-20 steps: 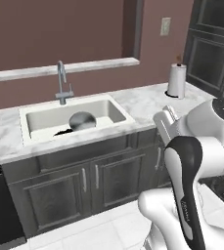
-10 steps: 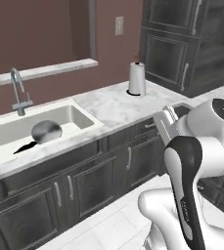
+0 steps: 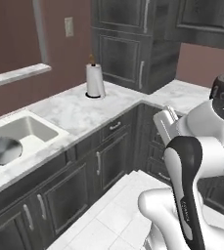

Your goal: Move the pot and pan from the stove into the sink.

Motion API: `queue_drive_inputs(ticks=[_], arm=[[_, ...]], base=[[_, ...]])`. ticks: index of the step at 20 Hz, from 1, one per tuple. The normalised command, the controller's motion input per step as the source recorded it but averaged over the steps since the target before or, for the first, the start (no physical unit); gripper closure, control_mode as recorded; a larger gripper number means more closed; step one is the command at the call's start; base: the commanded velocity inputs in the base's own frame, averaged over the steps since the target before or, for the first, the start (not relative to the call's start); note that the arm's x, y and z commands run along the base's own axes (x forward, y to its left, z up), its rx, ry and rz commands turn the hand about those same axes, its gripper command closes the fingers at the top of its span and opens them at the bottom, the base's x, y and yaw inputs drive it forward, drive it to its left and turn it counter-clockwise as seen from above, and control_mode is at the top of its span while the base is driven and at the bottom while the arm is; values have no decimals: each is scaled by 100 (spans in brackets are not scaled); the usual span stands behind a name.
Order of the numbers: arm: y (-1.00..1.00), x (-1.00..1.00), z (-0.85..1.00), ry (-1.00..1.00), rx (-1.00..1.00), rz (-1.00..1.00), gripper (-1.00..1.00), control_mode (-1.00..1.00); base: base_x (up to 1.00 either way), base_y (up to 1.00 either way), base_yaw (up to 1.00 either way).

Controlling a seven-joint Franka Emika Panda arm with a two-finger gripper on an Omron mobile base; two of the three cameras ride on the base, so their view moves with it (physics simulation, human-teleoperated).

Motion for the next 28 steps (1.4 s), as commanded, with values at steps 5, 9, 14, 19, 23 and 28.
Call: queue_drive_inputs(ticks=[5, 9, 14, 19, 23, 28], arm=[[0, 0, 0, 0, 0, 0, -100, 100], [0, 0, 0, 0, 0, 0, -100, 100], [0, 0, 0, 0, 0, 0, -100, 100], [0, 0, 0, 0, 0, 0, -100, 100], [0, 0, 0, 0, 0, 0, -100, 100], [0, 0, 0, 0, 0, 0, -100, 100]], base=[[0, 0, -44], [0, 0, -45], [0, 0, -45], [0, -1, -44], [0, -3, -43], [0, -5, -42]])
